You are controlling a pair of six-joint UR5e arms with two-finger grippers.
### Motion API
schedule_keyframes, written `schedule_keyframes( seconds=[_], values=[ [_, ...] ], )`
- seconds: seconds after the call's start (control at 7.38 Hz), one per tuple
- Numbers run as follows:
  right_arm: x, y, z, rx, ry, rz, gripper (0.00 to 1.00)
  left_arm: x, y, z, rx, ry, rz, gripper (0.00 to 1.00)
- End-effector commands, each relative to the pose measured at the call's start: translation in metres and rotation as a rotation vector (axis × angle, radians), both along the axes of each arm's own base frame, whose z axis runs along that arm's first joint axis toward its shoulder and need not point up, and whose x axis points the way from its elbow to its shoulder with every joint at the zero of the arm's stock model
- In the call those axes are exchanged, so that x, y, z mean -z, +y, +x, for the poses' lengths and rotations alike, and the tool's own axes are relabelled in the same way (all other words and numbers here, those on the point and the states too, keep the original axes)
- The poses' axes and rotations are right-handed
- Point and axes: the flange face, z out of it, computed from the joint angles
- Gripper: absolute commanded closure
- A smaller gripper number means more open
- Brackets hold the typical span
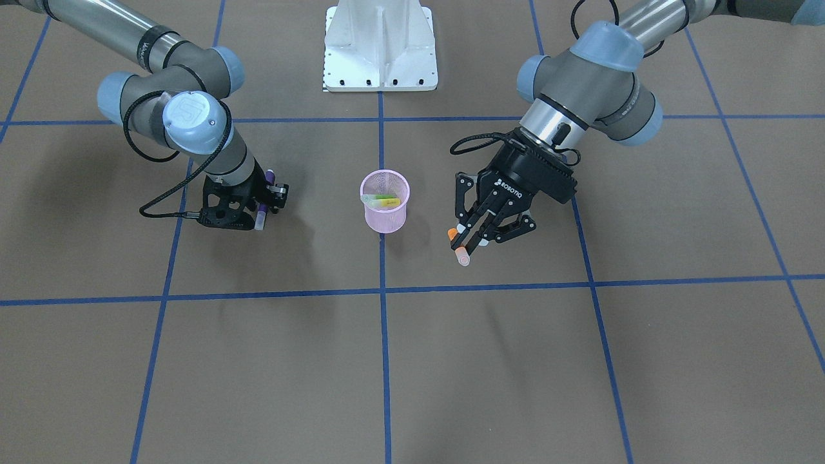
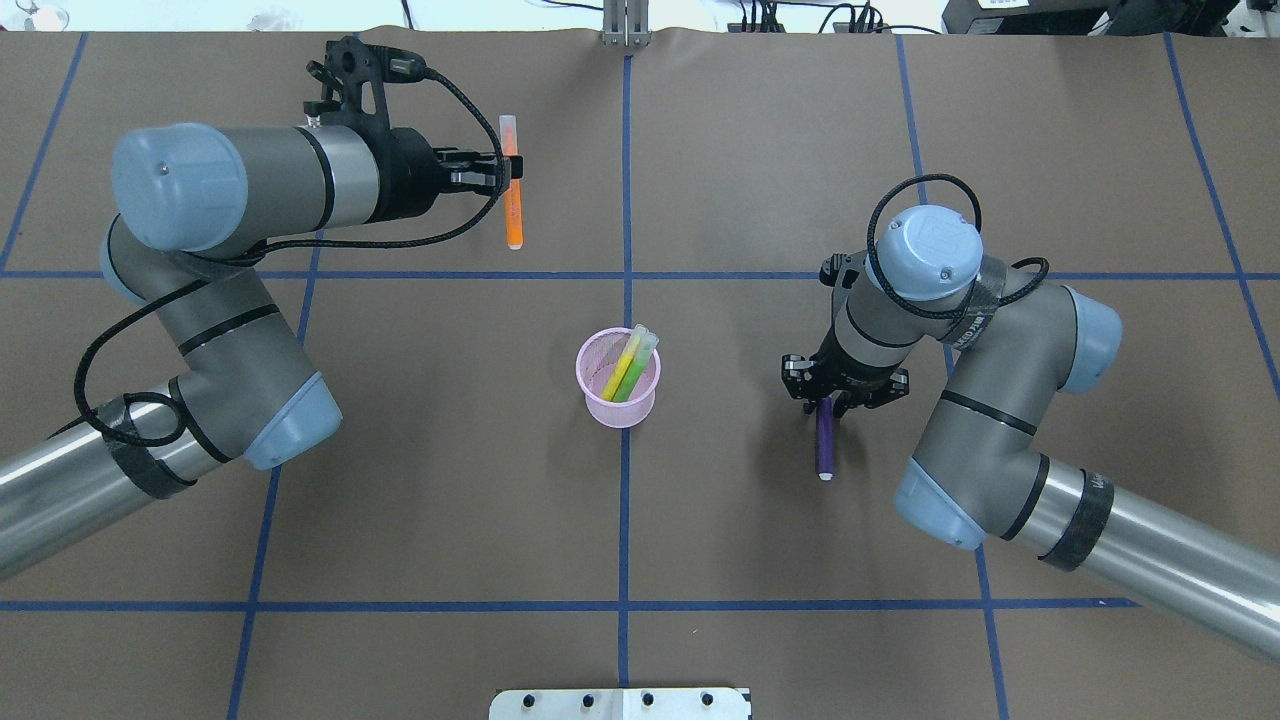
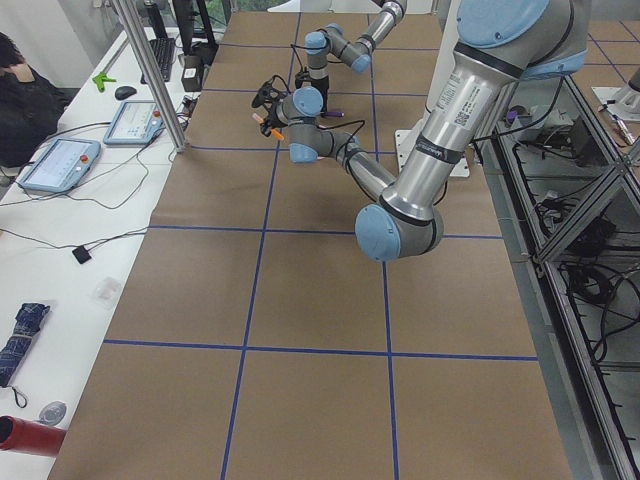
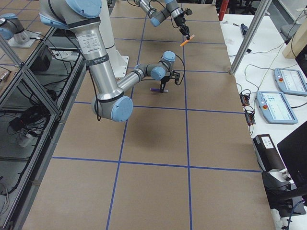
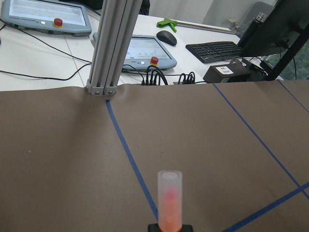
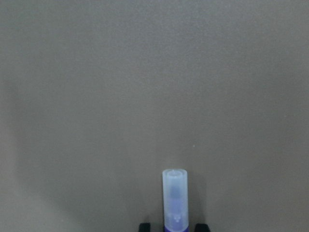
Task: Collect pens into pen holder
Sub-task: 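Close the right gripper on the purple marker's upper end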
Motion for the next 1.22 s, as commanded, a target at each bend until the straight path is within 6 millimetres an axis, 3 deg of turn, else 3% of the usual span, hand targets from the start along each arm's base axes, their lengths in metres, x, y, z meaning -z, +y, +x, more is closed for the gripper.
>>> schedule_keyframes(
  seconds=[0.0, 0.14, 0.41, 0.81, 0.95, 1.08],
  values=[
    [0.001, -0.001, 0.002, -0.001, -0.003, 0.004, 0.93, 0.0, -0.001, 0.001, 0.0, -0.001, -0.001, 1.0],
    [0.006, -0.001, 0.006, -0.007, -0.012, 0.012, 1.0, 0.002, -0.001, 0.001, 0.0, 0.001, 0.001, 1.0],
    [0.021, 0.005, 0.027, -0.016, -0.047, 0.033, 1.0, 0.008, -0.001, 0.001, 0.0, 0.009, 0.008, 1.0],
    [0.047, -0.018, 0.06, -0.084, -0.078, 0.101, 1.0, 0.008, 0.012, 0.0, -0.012, 0.094, 0.071, 1.0],
    [0.052, -0.021, 0.066, -0.093, -0.086, 0.108, 1.0, 0.009, 0.02, 0.009, -0.011, 0.118, 0.083, 1.0],
    [0.056, -0.022, 0.069, -0.098, -0.092, 0.113, 1.0, 0.013, 0.044, 0.032, 0.023, 0.16, 0.11, 1.0]
  ],
)
